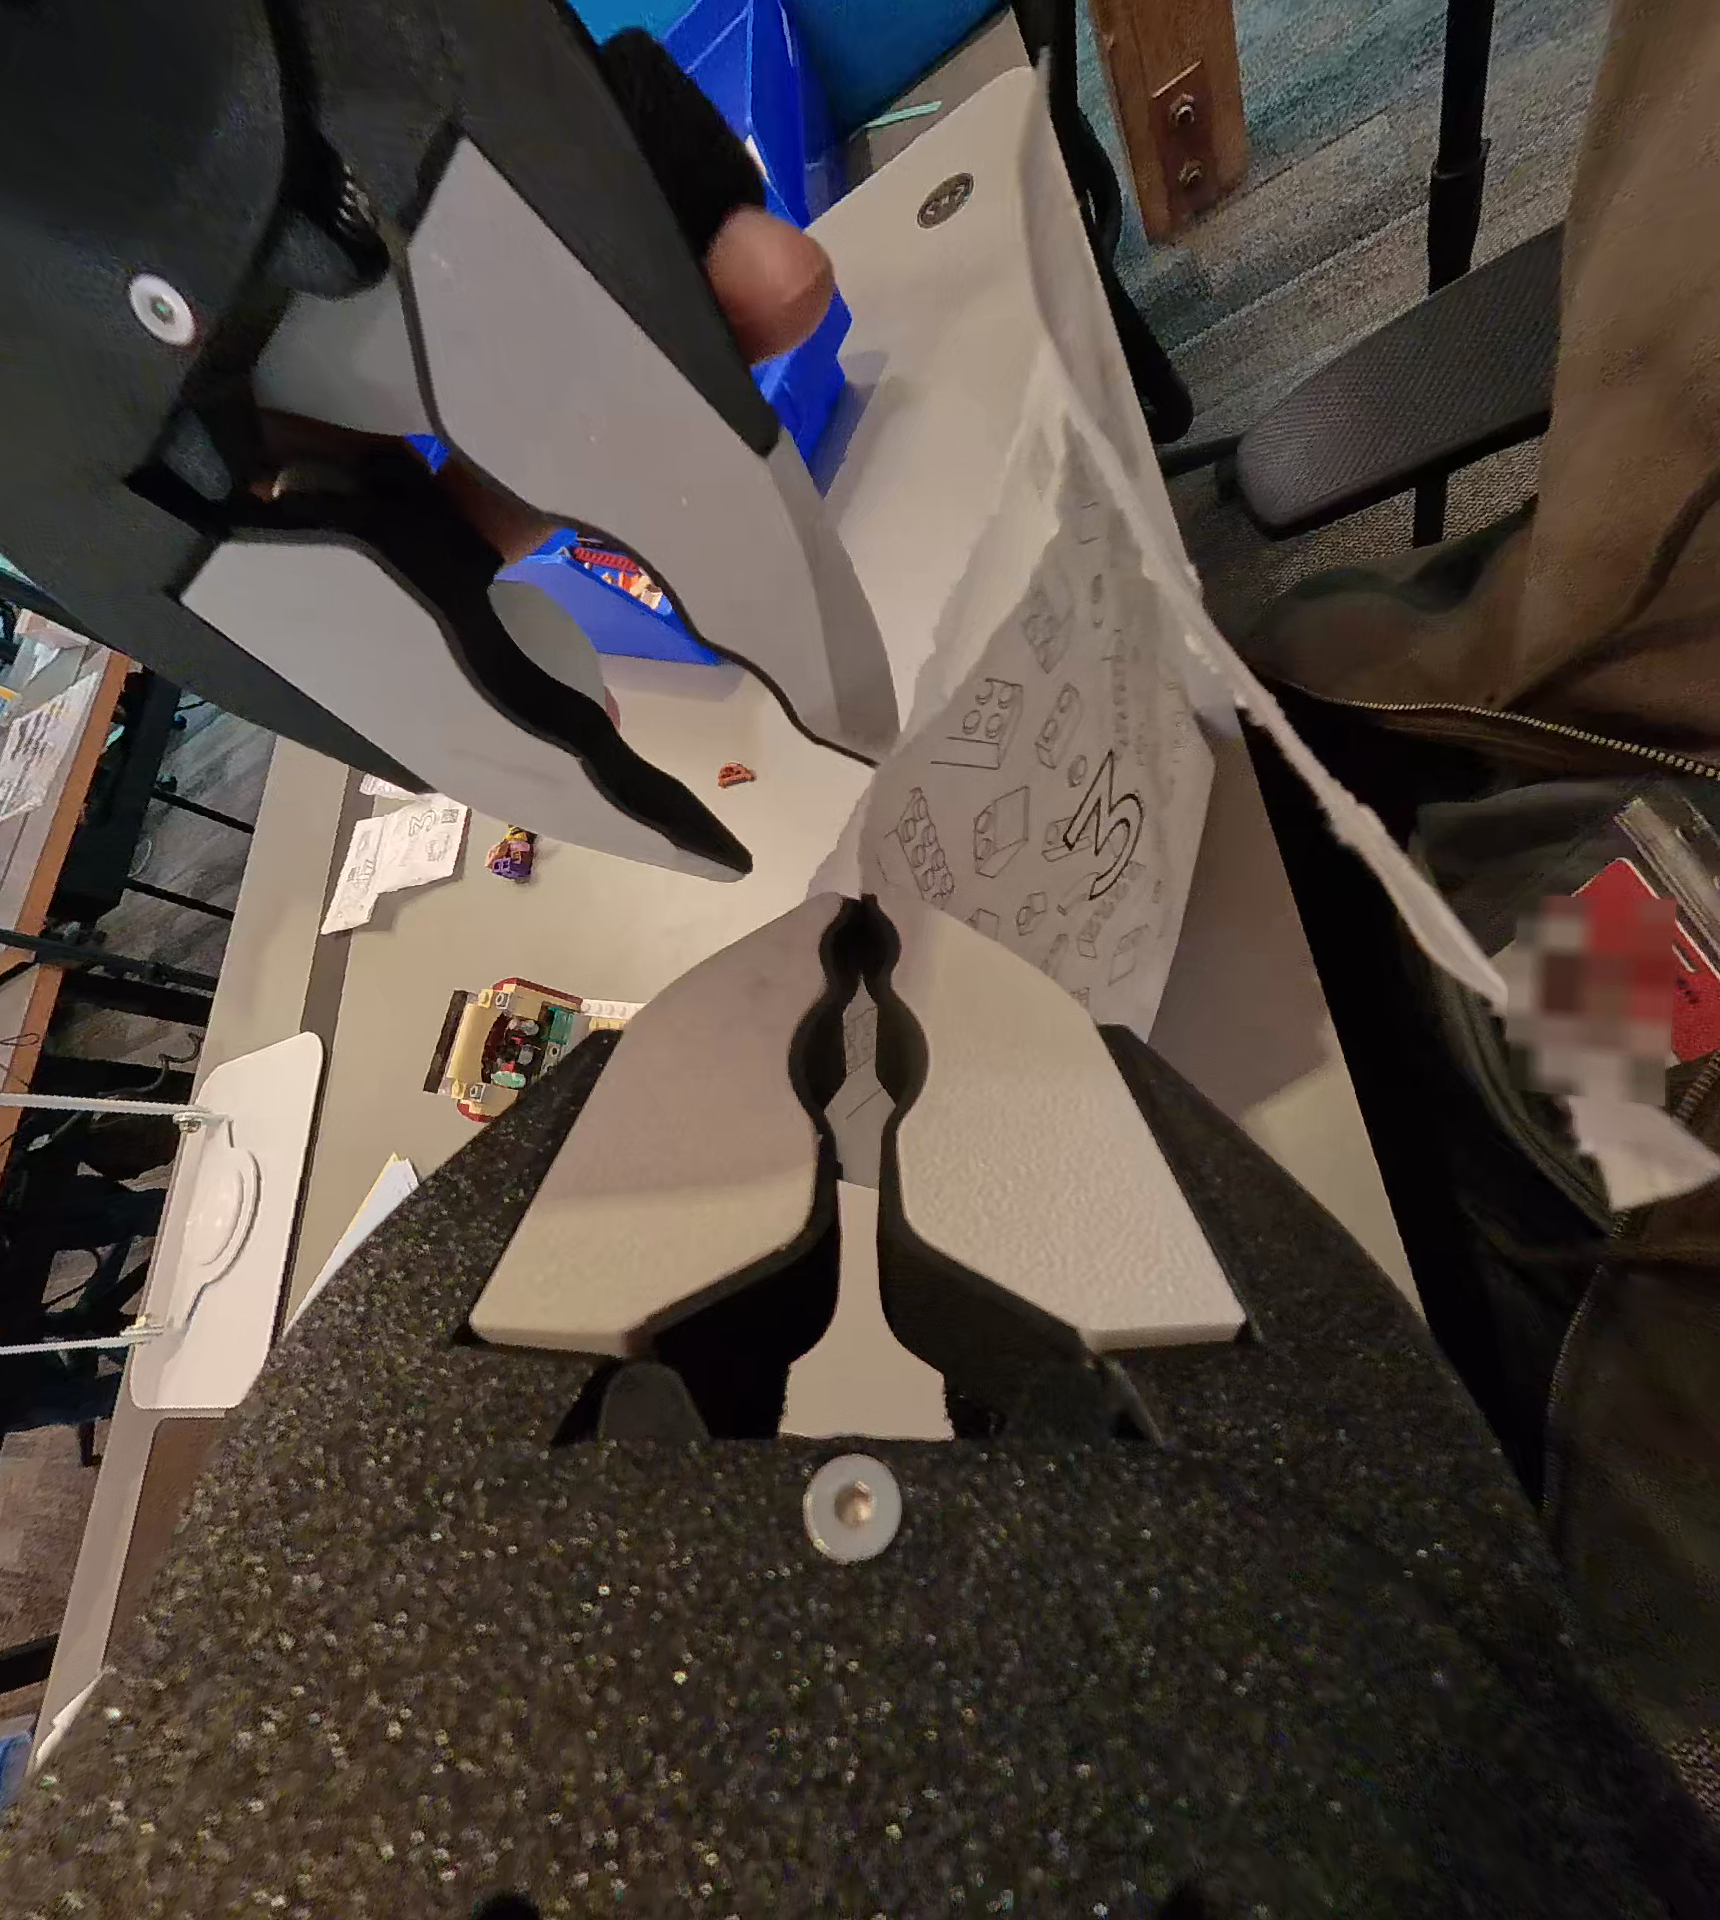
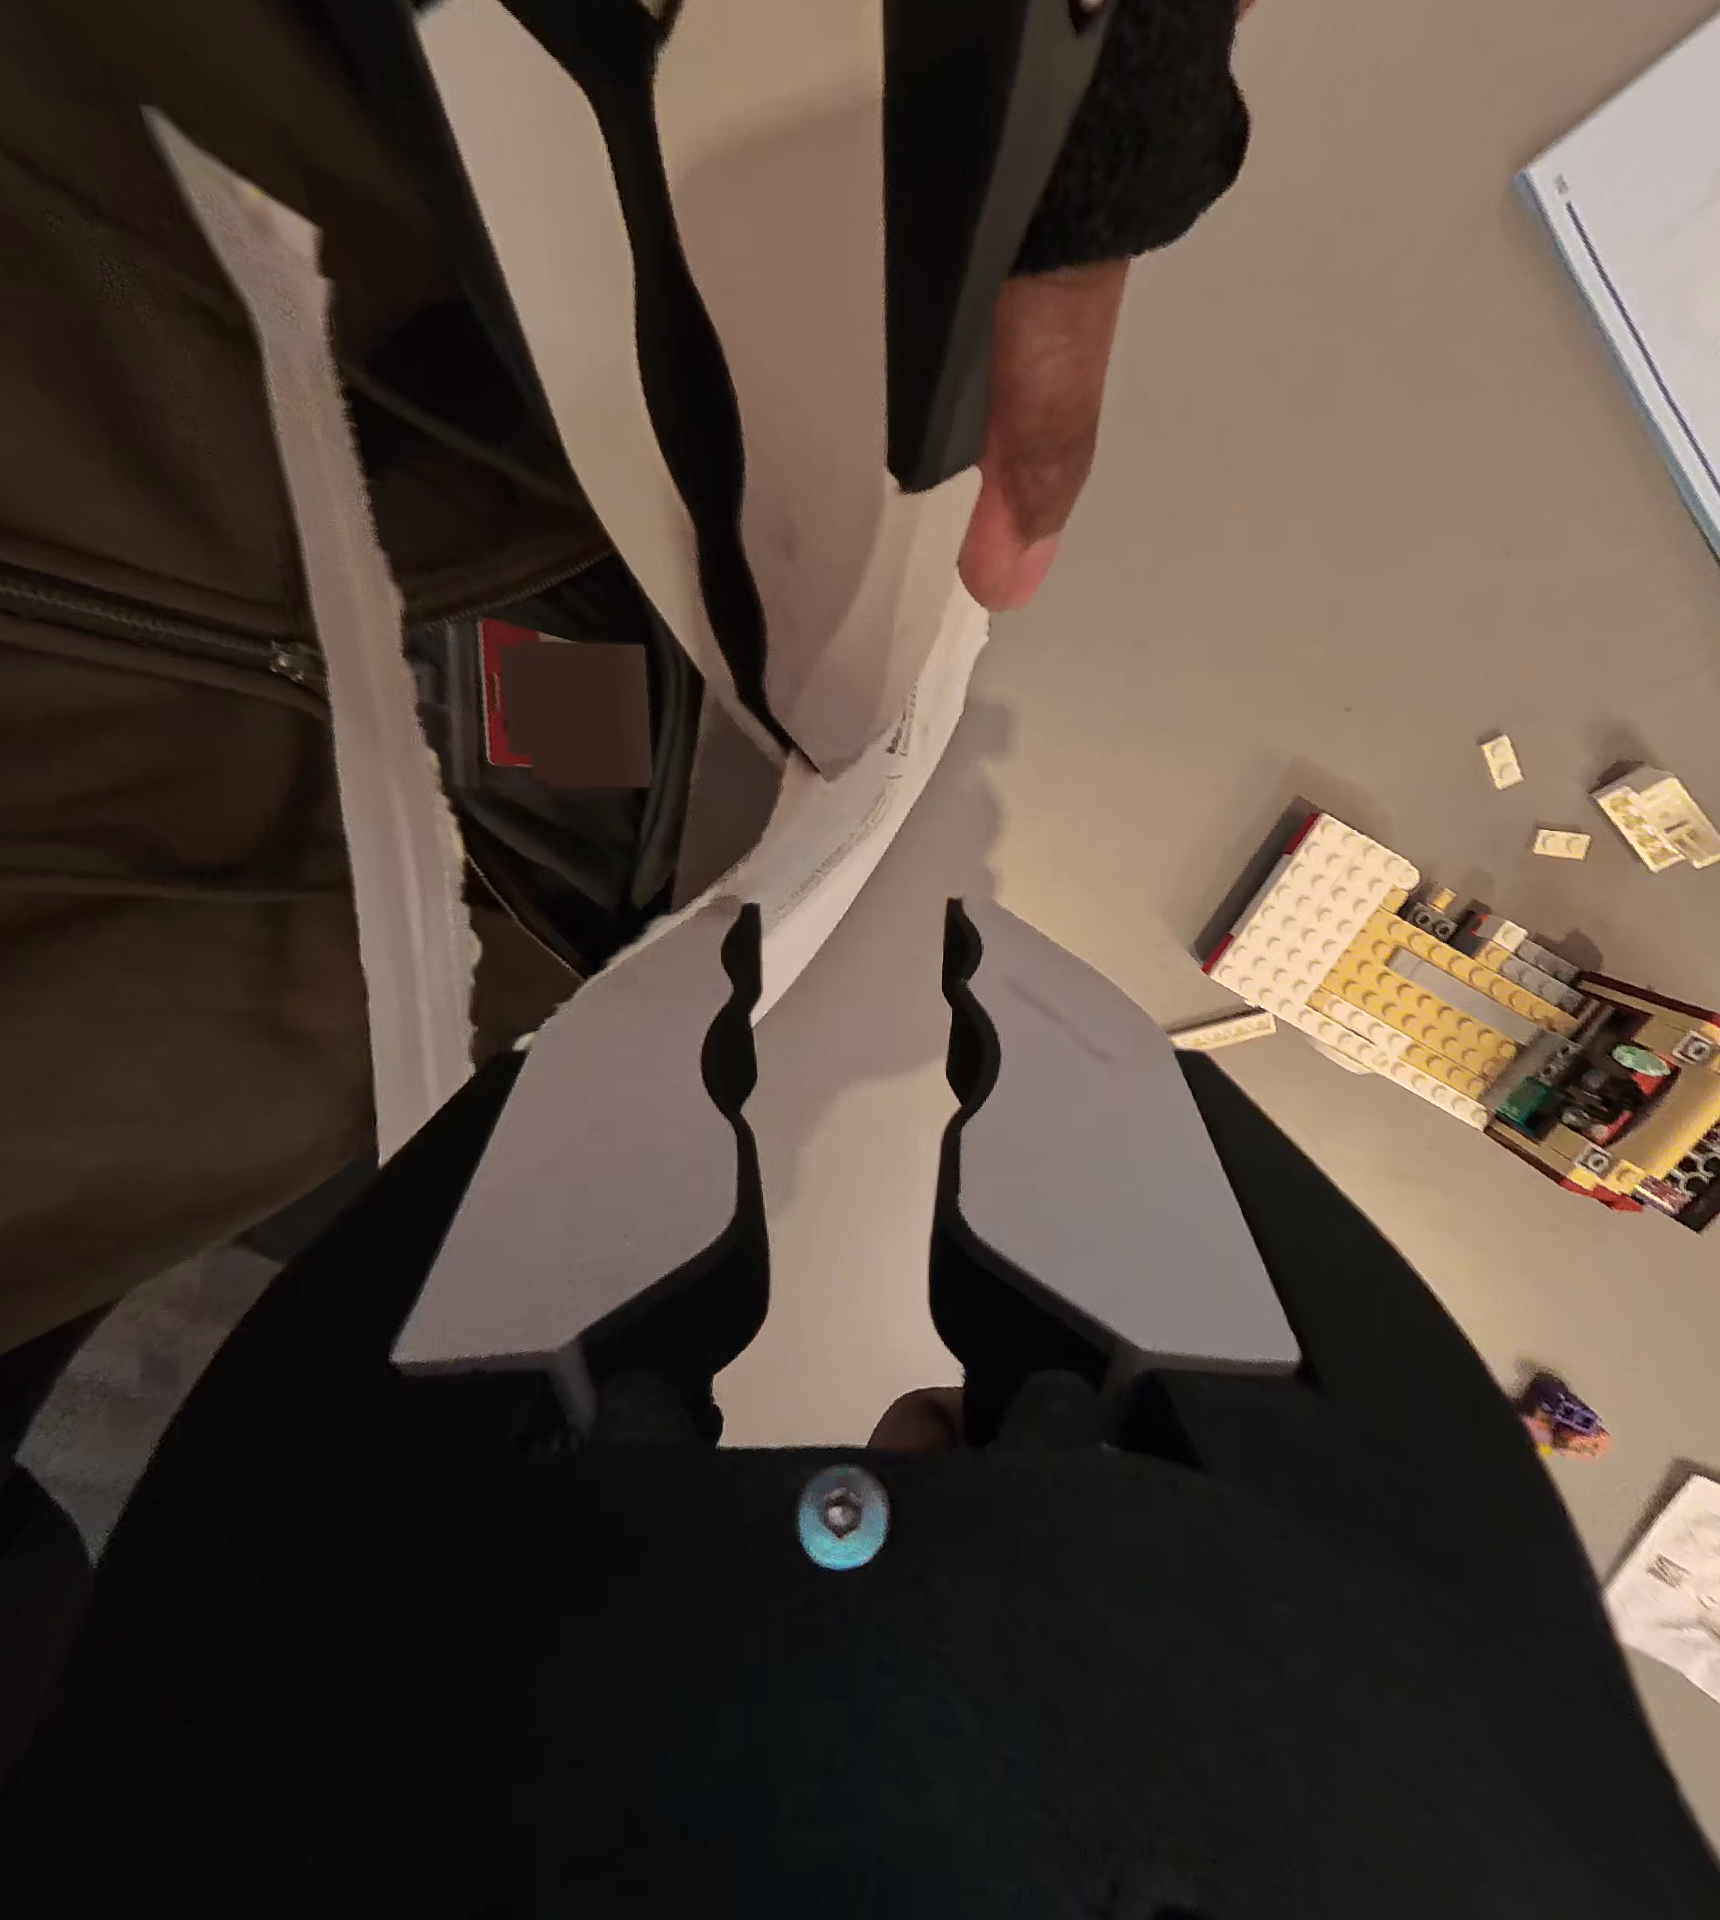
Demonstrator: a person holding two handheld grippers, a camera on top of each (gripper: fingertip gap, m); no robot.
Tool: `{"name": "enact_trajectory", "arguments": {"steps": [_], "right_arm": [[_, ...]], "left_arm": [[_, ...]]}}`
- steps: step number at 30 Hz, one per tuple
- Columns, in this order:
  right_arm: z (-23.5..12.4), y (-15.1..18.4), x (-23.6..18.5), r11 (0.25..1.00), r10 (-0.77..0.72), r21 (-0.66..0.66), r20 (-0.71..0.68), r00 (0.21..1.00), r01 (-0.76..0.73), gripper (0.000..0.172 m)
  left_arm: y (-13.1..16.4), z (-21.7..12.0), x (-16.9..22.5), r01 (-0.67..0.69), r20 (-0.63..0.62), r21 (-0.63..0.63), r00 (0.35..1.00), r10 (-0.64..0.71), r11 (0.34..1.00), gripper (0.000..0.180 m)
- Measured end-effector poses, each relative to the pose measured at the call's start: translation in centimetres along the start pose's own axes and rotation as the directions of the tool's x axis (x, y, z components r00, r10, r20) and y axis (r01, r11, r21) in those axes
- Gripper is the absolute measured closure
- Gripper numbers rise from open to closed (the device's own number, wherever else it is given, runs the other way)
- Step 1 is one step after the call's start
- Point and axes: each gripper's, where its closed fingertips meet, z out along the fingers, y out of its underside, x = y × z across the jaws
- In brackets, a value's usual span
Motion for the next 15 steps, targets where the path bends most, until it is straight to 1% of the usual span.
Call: {"name": "enact_trajectory", "arguments": {"steps": [8, 13, 15], "right_arm": [[-0.3, -0.4, -0.3, 0.998, 0.034, 0.058, 0.032, 0.999, -0.035, 0.138], [-0.1, 0.3, 0.0, 0.998, 0.050, 0.045, 0.026, 0.998, -0.052, 0.137], [0.1, 1.0, 0.6, 0.998, 0.061, 0.008, -0.014, 0.998, -0.061, 0.139]], "left_arm": [[0.3, 0.1, -0.1, 0.010, 0.001, 0.004, 1.000, -0.010, 1.000, 0.180], [0.5, 0.3, 0.0, 0.009, -0.007, 0.003, 1.000, -0.009, 1.000, 0.180], [0.5, 0.4, 0.3, -0.002, -0.019, 0.008, 1.000, 0.002, 1.000, 0.180]]}}
